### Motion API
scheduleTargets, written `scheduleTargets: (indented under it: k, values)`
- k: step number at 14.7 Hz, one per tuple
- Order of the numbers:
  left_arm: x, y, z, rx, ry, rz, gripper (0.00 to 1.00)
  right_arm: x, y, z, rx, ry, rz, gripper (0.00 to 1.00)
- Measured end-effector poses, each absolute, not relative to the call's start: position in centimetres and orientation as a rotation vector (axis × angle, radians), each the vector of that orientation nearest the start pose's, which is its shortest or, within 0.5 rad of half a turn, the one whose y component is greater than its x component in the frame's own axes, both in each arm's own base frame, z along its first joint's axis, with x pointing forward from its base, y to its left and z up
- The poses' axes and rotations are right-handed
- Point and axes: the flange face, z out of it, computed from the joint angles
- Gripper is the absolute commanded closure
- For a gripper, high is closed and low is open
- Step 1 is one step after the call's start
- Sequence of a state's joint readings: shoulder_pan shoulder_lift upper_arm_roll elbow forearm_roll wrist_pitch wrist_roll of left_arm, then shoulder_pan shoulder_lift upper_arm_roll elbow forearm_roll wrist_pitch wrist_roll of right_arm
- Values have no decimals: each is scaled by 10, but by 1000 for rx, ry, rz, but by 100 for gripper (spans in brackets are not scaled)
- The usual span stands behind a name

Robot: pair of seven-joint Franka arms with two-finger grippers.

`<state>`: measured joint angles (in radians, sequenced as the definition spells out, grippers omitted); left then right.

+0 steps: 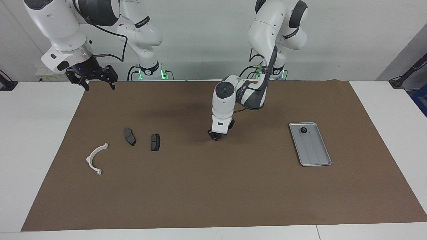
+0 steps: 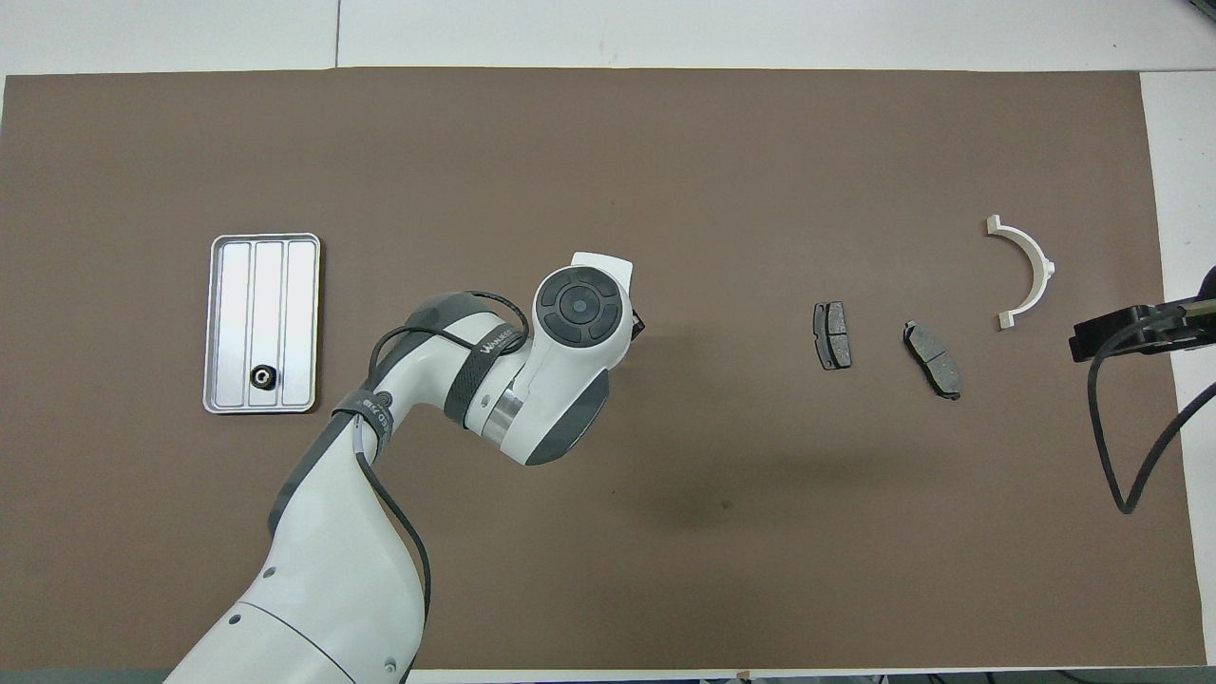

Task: Pick bearing gear from pile to tray
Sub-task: 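Carry the second bearing to the tray with the left gripper and lower it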

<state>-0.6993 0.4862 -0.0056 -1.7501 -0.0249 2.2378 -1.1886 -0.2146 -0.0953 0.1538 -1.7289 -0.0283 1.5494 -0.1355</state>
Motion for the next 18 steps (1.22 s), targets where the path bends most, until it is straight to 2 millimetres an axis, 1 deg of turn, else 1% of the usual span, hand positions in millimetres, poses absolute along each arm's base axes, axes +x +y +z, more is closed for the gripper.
scheduleTargets:
  k: [4,6,8,9,11,12,14,16,18]
  values:
    - [503,-431,296,-3056,-787,26,100,518,-31,599,-3169,-151,137,0]
    - [506,-425,296,-3036,-795,33,100,520,-31,599,-3167,-211,115,0]
    - [517,-405,303,-3000,-818,36,100,520,-31,597,-3166,-222,115,0]
    - [525,-391,312,-2993,-812,39,100,520,-31,597,-3166,-223,117,0]
    - [546,-351,335,-2998,-785,45,100,520,-30,596,-3166,-225,119,0]
    - [559,-322,348,-3008,-766,44,100,520,-30,596,-3166,-225,119,0]
    - [578,-258,363,-3037,-668,52,100,520,-30,596,-3166,-226,119,0]
    - [596,-184,367,-3068,-542,61,100,520,-30,596,-3166,-226,119,0]
    - [613,-116,367,-3096,-426,49,100,520,-30,596,-3166,-226,119,0]
